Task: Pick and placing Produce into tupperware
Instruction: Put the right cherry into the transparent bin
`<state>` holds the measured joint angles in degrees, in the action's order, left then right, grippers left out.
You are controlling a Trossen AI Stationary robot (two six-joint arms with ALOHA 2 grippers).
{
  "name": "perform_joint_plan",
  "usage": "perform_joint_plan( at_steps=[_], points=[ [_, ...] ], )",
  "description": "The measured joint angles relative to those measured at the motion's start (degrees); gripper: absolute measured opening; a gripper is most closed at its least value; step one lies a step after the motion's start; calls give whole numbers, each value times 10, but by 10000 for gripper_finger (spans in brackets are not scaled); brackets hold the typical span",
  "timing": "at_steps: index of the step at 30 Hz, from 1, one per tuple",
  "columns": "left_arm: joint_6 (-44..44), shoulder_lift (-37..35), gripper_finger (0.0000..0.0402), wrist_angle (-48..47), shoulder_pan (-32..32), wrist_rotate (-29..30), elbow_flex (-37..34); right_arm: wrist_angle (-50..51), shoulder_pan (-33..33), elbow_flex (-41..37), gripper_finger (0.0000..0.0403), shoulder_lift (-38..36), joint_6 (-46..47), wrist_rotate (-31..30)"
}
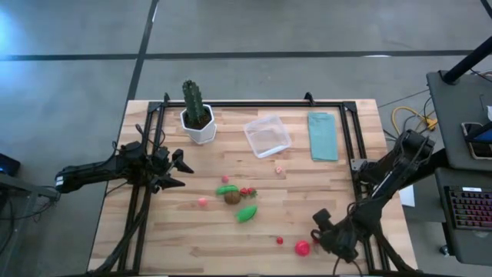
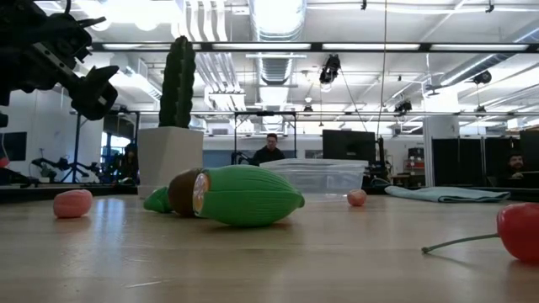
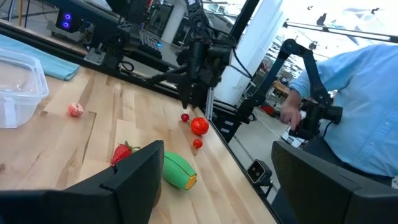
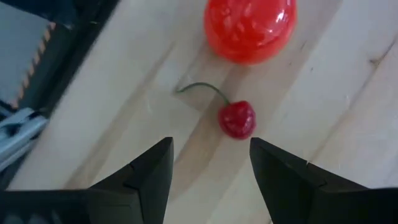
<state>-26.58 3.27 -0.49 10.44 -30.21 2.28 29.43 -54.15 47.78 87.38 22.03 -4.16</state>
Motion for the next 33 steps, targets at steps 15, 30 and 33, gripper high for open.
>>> perform_joint_plan(
  at_steps=[15, 30, 33],
  points=[
    [0, 0, 283, 0, 0, 0, 0, -33, 0, 0, 206, 59, 4, -38],
    [0, 0, 283, 0, 0, 0, 0, -46, 3, -1, 153, 79, 4, -55],
    [0, 0, 283, 0, 0, 0, 0, -47, 4, -1, 129, 79, 5, -58]
  ],
)
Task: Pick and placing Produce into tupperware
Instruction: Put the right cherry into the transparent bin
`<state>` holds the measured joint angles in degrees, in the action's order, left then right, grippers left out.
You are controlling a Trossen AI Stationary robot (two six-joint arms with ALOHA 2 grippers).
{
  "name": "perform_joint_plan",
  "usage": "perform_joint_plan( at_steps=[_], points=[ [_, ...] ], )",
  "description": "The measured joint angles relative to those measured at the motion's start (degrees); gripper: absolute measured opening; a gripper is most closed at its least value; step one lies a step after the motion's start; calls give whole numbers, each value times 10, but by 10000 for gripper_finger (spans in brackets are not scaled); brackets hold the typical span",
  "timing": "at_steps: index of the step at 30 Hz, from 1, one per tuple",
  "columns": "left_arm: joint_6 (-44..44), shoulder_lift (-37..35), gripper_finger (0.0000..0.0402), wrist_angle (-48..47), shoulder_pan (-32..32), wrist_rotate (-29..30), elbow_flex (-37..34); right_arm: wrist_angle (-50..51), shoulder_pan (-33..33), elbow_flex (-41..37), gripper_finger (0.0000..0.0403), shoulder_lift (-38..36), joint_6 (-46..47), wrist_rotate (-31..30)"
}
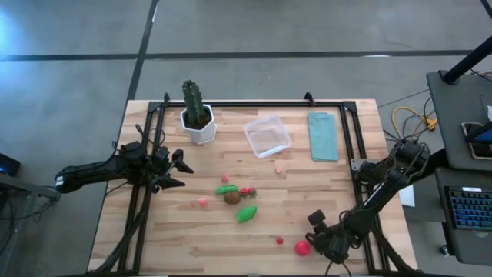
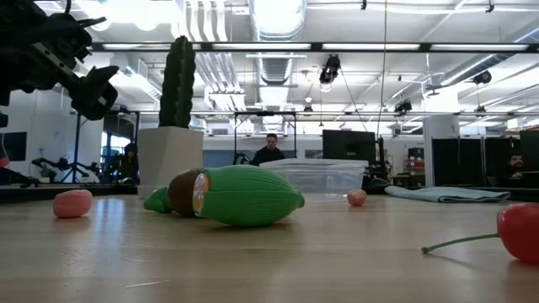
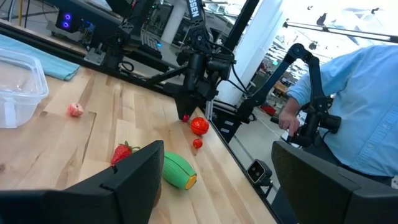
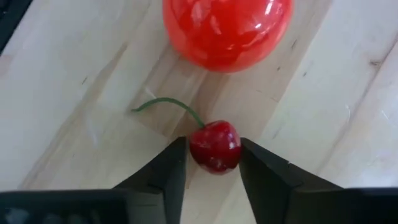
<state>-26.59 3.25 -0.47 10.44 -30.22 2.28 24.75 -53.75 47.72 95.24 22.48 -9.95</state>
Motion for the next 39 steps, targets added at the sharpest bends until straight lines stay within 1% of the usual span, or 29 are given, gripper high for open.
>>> perform_joint_plan(
  at_steps=[5, 12, 16, 20, 22, 27, 30, 33, 39],
  points=[
    [0, 0, 283, 0, 0, 0, 0, 0, 0, 0, 103, 0, 0, -2],
    [0, 0, 283, 0, 0, 0, 0, 3, 2, 2, 102, 0, 14, -5],
    [0, 0, 283, 0, 0, 0, 0, 4, 2, 2, 96, -19, 17, -4],
    [0, 0, 283, 0, 0, 0, 0, 30, 2, 2, 92, -66, 48, -4],
    [0, 0, 283, 0, 0, 0, 0, 59, 2, 2, 92, -100, 80, -10],
    [0, 0, 283, 0, 0, 0, 0, 128, 13, 2, 93, -205, 169, -69],
    [0, 0, 283, 0, 0, 0, 0, 145, 50, 2, 92, -264, 208, -104],
    [0, 0, 283, 0, 0, 0, 0, 139, 116, 2, 94, -299, 212, -112],
    [0, 0, 283, 0, 0, 0, 0, 110, 296, 6, 95, -310, 135, -109]
  ],
)
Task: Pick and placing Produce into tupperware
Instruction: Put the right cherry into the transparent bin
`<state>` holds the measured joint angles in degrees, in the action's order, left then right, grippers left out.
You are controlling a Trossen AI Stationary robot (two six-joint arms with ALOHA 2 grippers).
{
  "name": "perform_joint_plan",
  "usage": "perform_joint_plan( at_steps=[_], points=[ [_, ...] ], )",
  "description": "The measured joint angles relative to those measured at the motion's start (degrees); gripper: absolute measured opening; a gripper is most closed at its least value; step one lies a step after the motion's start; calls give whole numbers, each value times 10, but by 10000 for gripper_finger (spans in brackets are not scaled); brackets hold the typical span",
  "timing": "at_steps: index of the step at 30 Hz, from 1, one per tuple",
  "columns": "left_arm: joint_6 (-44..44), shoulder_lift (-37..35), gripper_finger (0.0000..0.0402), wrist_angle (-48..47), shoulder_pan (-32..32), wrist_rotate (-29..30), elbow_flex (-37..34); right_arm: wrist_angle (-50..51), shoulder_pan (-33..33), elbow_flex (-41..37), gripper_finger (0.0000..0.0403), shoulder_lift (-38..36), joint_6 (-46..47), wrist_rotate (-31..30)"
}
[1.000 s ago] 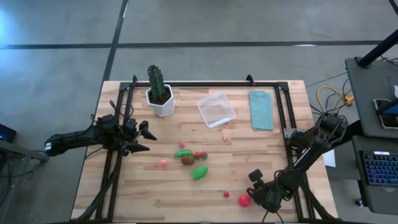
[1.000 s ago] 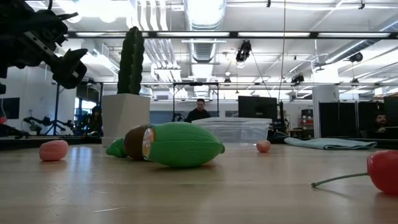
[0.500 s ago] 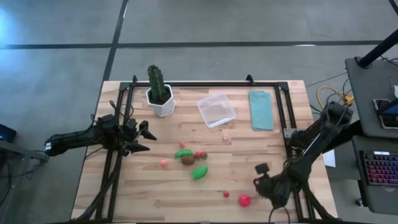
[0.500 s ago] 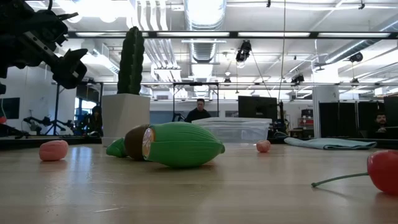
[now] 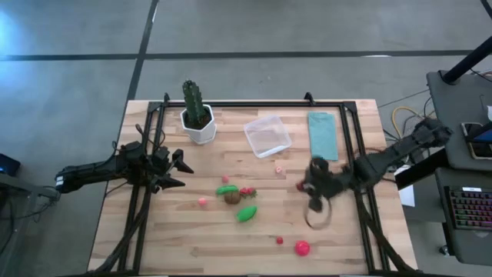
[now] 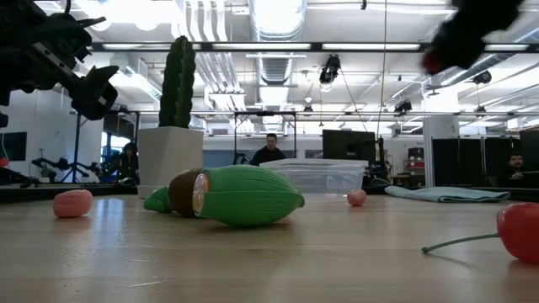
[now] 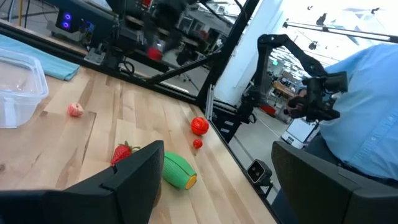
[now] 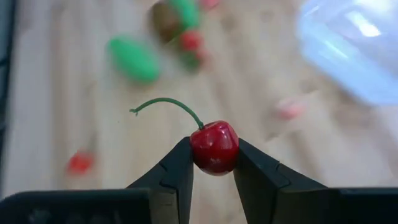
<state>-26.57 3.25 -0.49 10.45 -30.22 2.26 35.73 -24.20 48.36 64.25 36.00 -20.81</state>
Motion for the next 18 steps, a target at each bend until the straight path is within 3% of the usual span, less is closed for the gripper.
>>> perform_joint_plan(
  at_steps=[10, 18],
  points=[
    [0, 0, 283, 0, 0, 0, 0, -70, 330, 21, 95, 61, -47, 159],
    [0, 0, 283, 0, 0, 0, 0, -72, 405, 118, 95, 208, -77, 198]
  ],
)
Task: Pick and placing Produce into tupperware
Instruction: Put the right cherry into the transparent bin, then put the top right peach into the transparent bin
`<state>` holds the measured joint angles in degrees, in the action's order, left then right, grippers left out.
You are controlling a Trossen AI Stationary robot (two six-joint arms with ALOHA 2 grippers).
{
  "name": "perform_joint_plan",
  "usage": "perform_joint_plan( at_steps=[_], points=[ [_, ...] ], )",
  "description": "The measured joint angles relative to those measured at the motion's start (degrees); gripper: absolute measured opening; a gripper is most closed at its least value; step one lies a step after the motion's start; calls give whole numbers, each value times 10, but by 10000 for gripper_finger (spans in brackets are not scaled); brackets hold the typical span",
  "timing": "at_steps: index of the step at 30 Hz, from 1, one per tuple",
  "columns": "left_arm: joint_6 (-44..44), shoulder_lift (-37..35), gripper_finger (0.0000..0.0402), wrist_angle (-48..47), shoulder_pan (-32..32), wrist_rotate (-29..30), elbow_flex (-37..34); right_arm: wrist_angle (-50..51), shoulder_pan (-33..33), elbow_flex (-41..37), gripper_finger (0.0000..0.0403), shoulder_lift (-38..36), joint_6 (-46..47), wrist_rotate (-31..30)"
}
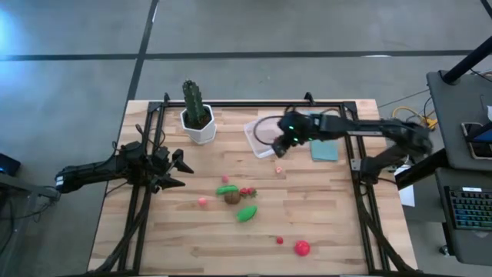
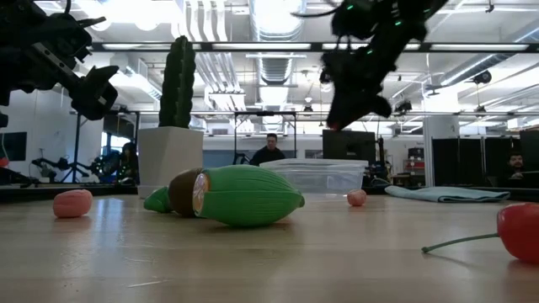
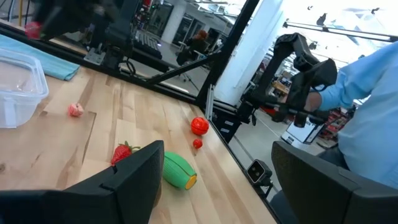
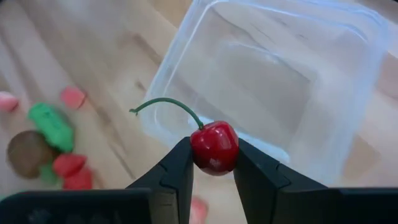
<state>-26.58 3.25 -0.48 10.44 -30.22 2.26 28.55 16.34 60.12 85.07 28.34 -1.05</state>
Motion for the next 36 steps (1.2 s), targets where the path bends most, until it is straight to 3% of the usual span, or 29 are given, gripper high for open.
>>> perform_joint_plan(
  at_steps=[7, 14, 21, 27, 36],
  points=[
    [0, 0, 283, 0, 0, 0, 0, 65, 48, 115, 95, 137, -94, 18],
    [0, 0, 283, 0, 0, 0, 0, 138, 99, 164, 107, 185, -135, 53],
    [0, 0, 283, 0, 0, 0, 0, 208, 111, 172, 163, 187, -188, 34],
    [0, 0, 283, 0, 0, 0, 0, 190, 109, 165, 188, 181, -195, 12],
    [0, 0, 283, 0, 0, 0, 0, 217, 72, 140, 189, 60, -252, 25]
  ],
)
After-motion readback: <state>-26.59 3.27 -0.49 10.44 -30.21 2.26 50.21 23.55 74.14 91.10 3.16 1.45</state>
